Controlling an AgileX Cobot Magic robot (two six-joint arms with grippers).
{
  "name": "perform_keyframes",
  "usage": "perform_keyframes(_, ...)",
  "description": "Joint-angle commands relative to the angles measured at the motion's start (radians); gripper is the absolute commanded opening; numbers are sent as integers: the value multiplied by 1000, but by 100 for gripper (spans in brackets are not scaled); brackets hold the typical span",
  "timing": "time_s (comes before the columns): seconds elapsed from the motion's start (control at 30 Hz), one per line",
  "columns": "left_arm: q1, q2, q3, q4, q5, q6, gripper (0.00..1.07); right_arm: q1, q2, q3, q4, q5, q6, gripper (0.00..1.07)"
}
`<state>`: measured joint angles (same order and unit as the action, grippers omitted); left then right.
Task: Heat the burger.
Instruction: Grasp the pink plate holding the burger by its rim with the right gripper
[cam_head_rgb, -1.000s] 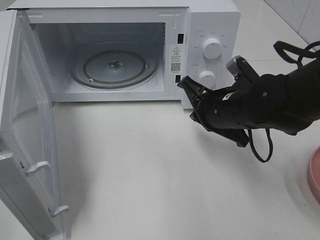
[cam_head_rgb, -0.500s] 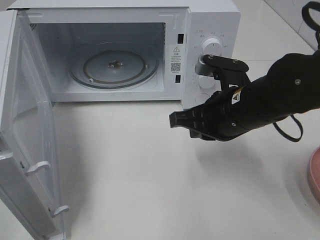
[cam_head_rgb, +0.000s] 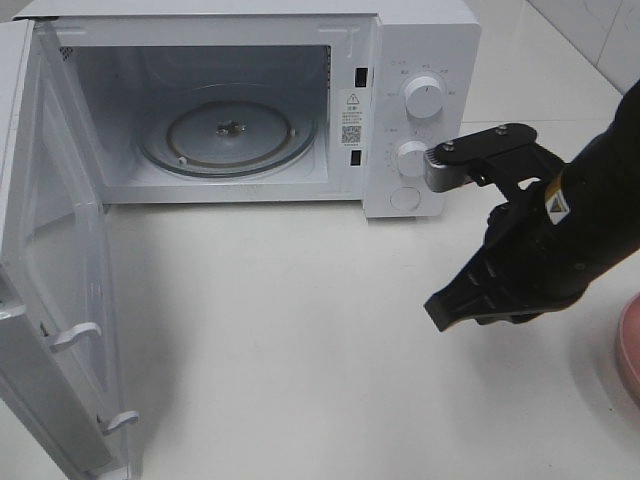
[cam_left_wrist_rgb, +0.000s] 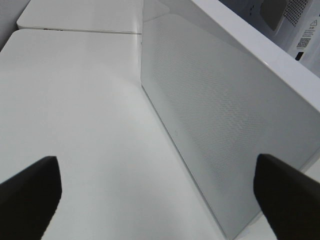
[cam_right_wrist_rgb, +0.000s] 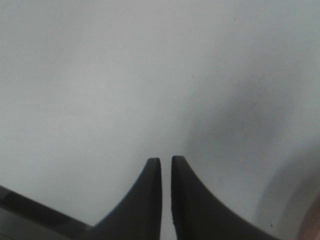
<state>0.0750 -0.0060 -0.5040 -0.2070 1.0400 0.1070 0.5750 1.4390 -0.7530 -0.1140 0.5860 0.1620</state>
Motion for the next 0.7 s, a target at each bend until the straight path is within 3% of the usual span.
perform_keyframes(0.03,-6,-20,0,-2,-6,3,100,-6,-57,1,-21,137,-10,7)
perform_keyframes(0.27,-6,-20,0,-2,-6,3,100,-39,-135,1,-43,239,-9,9)
perform_keyframes(0.6,-6,-20,0,-2,-6,4,100,-197,-193,1,-69,350,-12,13)
perform_keyframes(0.7,-6,-20,0,-2,-6,4,100,-231,-193,1,-71,358,-13,20)
